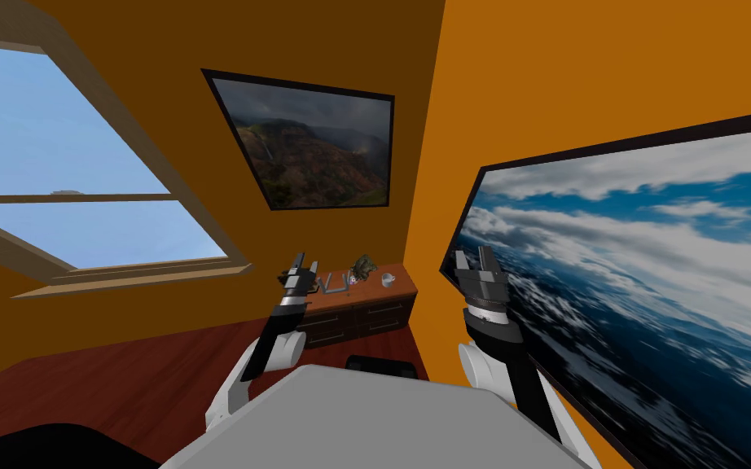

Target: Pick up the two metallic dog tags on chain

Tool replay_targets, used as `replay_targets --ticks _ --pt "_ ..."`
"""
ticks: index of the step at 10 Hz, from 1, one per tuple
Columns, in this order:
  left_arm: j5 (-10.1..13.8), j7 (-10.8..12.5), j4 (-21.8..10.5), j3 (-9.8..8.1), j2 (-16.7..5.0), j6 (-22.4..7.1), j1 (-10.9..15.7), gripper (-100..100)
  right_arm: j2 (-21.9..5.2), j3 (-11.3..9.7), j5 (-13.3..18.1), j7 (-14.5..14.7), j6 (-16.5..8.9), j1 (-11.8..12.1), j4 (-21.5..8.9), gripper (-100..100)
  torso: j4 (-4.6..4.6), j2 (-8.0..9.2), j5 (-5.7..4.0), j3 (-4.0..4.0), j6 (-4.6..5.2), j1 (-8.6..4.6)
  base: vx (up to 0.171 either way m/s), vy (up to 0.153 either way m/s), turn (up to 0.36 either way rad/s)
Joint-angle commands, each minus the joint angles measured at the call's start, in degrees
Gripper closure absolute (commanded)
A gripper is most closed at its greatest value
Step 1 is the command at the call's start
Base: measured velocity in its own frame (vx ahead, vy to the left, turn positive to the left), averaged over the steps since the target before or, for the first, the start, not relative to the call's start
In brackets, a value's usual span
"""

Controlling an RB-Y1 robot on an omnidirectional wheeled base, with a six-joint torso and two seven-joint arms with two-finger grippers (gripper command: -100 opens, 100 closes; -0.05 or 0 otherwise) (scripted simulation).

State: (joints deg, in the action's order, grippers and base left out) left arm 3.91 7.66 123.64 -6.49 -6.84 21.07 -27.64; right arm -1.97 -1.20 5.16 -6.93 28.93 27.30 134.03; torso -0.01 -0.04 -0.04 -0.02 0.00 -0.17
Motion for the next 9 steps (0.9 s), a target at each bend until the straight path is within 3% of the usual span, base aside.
replay_targets --ticks 1,5,9 --pt "0.29 -0.58 -2.86 -1.13 -1.00 -0.39 1.00 -100 0.00 0.00 0.00 0.00 0.00 0.00 0.00 0 0.00 0.00 0.00 0.00 0.00 0.00 0.017 -0.058 0.005" --pt "0.61 -1.46 -6.89 -2.52 -1.87 -1.56 2.34 -100 0.00 0.00 0.00 0.00 0.00 0.00 0.00 0 0.00 -0.02 0.01 -0.01 0.00 0.02 0.010 -0.038 0.005" --pt "1.25 -3.20 -14.57 -5.21 -2.78 -4.57 5.66 -100 0.00 0.00 0.00 0.00 0.00 0.00 0.00 0 -0.01 -0.07 -0.01 -0.04 0.00 -0.05 0.022 -0.053 0.006"
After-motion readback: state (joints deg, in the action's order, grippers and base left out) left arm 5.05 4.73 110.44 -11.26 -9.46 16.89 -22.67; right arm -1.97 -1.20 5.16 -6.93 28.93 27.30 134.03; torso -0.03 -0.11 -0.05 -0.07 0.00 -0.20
